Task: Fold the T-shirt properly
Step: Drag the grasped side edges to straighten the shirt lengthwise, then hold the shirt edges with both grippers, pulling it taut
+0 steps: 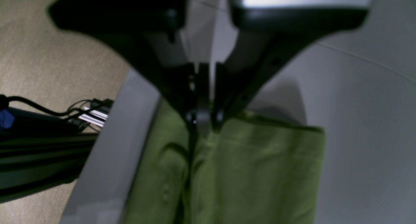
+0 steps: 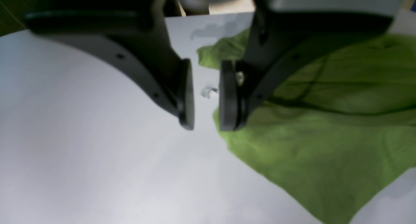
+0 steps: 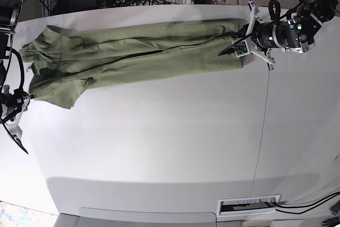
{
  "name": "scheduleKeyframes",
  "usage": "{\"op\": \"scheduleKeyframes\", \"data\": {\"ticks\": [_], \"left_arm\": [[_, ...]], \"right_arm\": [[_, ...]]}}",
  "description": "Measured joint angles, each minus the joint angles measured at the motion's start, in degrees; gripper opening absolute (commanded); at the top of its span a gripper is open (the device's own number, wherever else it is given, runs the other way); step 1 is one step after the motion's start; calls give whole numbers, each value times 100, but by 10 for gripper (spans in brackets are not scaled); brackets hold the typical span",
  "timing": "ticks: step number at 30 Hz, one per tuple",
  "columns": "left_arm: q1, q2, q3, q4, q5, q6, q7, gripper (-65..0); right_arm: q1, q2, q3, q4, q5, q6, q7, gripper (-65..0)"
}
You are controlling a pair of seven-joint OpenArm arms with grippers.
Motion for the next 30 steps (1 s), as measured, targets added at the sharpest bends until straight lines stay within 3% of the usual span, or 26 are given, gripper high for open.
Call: {"op": "scheduleKeyframes", "data": {"ticks": [3, 10, 14, 18, 23, 30], "left_arm": [[0, 0, 0, 0, 0, 0, -2, -650], [0, 0, 0, 0, 0, 0, -2, -650], [0, 0, 0, 0, 0, 0, -92, -650], [0, 0, 0, 0, 0, 0, -90, -650], [0, 0, 0, 0, 0, 0, -87, -650], [0, 0, 0, 0, 0, 0, -87, -650]], "right_arm": [[-2, 0, 0, 0, -4, 0, 101, -499], [0, -68, 0, 0, -15, 0, 1257, -499], [-13, -557, -11, -4, -219, 24, 1537, -487], [-20, -883, -308, -4, -686, 127, 1869, -428], [-17, -918, -769, -323, -1029, 109, 2096, -428], [-20, -901, -767, -1290, -1231, 103, 2479, -429]]}}
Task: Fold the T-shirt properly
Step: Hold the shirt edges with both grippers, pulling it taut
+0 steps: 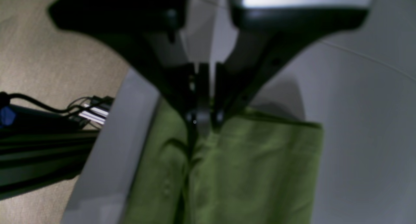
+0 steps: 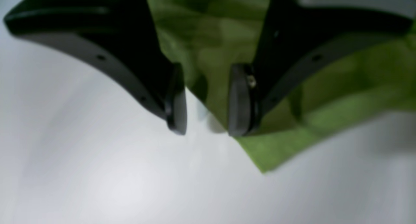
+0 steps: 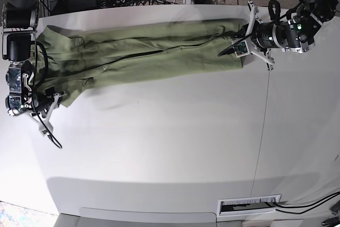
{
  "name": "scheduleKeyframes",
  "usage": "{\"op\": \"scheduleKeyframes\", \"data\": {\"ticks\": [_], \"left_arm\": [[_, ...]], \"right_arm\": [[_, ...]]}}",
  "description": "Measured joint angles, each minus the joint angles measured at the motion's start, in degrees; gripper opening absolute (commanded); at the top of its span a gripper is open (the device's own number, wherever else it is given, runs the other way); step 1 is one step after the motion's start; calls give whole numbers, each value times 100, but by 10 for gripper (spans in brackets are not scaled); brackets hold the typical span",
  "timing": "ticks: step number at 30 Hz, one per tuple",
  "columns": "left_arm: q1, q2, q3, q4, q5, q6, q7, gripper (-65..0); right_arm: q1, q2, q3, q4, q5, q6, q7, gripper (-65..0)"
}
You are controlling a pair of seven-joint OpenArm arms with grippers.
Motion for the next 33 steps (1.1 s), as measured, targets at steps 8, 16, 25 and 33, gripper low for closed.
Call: {"op": "scheduleKeyframes", "data": {"ticks": [8, 16, 25, 33], "left_arm": [[2, 0, 0, 0, 0, 0, -2, -650], [2, 0, 0, 0, 0, 0, -4, -650], [2, 0, 0, 0, 2, 0, -87, -650], [2, 0, 0, 0, 4, 0, -109, -650]], "right_arm": [[20, -9, 7, 72, 22, 2, -236, -650], [35, 225, 11, 933, 1228, 68, -1093, -650], [22, 433, 15, 1021, 728, 129, -540, -429], [20, 240, 15, 885, 48, 131, -90, -398]]}}
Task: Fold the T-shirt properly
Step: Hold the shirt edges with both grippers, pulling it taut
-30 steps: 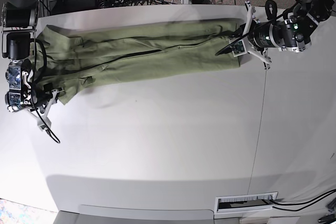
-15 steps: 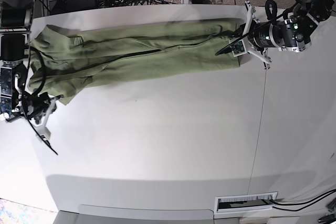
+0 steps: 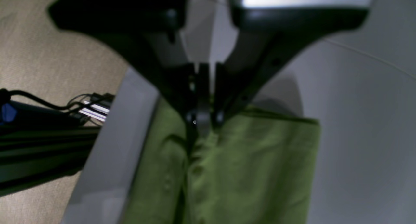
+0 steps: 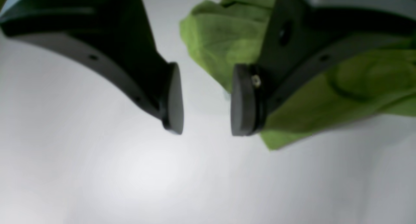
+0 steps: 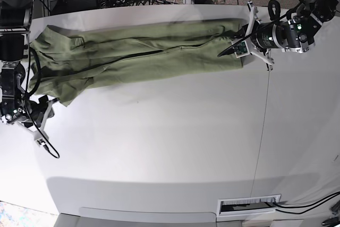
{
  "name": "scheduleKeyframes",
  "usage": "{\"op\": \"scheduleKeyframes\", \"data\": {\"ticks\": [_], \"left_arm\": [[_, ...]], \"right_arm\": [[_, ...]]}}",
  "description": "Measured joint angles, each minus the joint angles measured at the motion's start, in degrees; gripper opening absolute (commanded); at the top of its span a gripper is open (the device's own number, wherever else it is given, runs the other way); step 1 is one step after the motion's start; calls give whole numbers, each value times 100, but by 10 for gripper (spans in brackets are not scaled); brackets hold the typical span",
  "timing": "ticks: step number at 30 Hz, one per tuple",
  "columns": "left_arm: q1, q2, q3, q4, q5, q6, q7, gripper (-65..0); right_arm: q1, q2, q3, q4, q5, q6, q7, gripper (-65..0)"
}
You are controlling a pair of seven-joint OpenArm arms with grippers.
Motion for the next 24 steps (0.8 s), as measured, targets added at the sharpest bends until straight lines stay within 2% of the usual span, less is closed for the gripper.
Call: {"op": "scheduleKeyframes", "data": {"ticks": [2, 5, 9, 10, 13, 15, 19, 21, 24], "left_arm": [[-2, 0, 0, 0, 0, 0, 2, -650], [0, 0, 0, 0, 0, 0, 2, -650], [0, 2, 0, 0, -2, 0, -2, -650], [0, -2, 0, 0, 0, 0, 2, -650], [-2, 0, 0, 0, 7, 0, 0, -650], [0, 0, 0, 0, 7, 0, 0, -650], [0, 0, 0, 0, 7, 0, -2, -650], [-2, 0, 0, 0, 7, 0, -2, -650], [0, 0, 0, 0, 9, 0, -4, -650]], "right_arm": [[2, -48, 0, -254, -26, 26, 173, -398], [-9, -129, 0, -791, -389, 0, 372, -398], [-11, -177, 2, -1158, -468, 0, 514, -409], [2, -203, 2, -1189, -474, -2, 514, -434], [0, -236, 2, -1193, -428, 0, 509, -576], [0, -251, 2, -1193, -433, -2, 509, -638], [0, -271, 2, -1147, -431, -2, 374, -650], [-2, -269, 2, -1054, -337, -4, 94, -650], [-20, -205, 0, -774, 407, -2, -420, -650]]}}
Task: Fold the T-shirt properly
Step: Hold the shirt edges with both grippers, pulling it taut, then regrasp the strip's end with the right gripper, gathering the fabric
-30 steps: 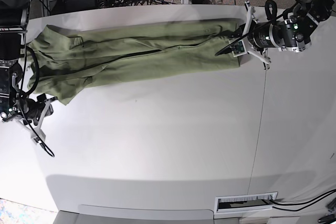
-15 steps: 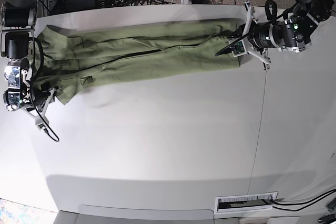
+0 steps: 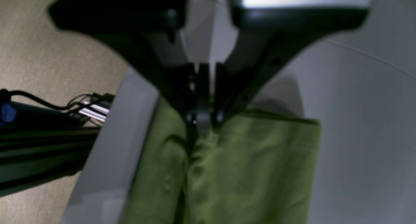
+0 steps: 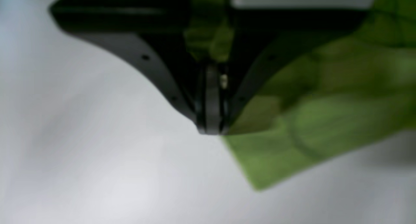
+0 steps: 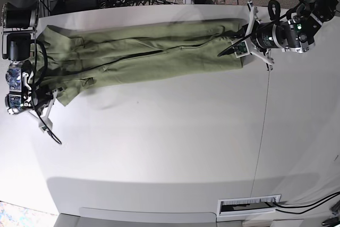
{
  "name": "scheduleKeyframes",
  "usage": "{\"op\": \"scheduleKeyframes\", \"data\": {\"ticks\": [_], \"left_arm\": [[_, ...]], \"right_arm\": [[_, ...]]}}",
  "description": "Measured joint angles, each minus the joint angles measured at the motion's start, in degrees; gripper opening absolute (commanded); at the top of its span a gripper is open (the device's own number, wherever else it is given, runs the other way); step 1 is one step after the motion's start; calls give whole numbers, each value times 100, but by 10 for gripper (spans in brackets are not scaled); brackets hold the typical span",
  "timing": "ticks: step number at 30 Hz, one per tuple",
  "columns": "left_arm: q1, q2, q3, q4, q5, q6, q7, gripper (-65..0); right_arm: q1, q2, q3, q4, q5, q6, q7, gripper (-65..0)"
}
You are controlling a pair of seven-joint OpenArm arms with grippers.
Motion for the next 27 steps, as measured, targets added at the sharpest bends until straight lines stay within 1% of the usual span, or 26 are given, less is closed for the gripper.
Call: {"op": "scheduleKeyframes", "data": {"ticks": [4, 8, 10, 11, 12, 15, 16, 18, 19, 20, 22, 24, 26, 27], "left_arm": [[-2, 0, 0, 0, 4, 0, 0, -650], [-2, 0, 0, 0, 7, 0, 2, -650], [0, 2, 0, 0, 7, 0, 2, -650], [0, 0, 0, 0, 4, 0, 0, -650], [0, 0, 0, 0, 4, 0, 2, -650], [2, 0, 0, 0, 4, 0, -63, -650], [7, 0, 0, 0, 4, 0, -61, -650], [0, 0, 0, 0, 4, 0, -68, -650], [7, 0, 0, 0, 4, 0, -68, -650], [4, 0, 0, 0, 4, 0, -68, -650], [7, 2, 0, 0, 4, 0, -72, -650], [9, 0, 0, 0, 4, 0, -76, -650], [9, 0, 0, 0, 4, 0, -81, -650], [9, 0, 0, 0, 7, 0, -81, -650]], "right_arm": [[7, 149, 0, 520, 1145, 50, -691, -650], [-7, 354, 0, 866, 1519, 87, -1405, -650], [-81, 498, 0, 1045, 1703, 133, -1462, -650], [-122, 562, -2, 1132, 1696, 131, -1458, -650], [-157, 619, -2, 1207, 1659, 136, -1384, -650], [-168, 634, -2, 1270, 1137, 133, -975, -650], [-170, 605, -2, 1268, 968, 136, -717, -612], [-166, 492, -2, 1231, 599, 138, -400, -446], [-168, 411, -2, 1209, 450, 151, -286, -407], [-168, 306, -4, 1178, 186, 179, -216, -404], [-173, 85, -4, 1069, -494, 177, 118, -404], [-170, -52, -4, 916, -691, 179, 297, -404], [-168, -153, -2, 739, -752, 179, 280, -404], [-170, -210, 0, 640, -901, 177, 284, -404]]}}
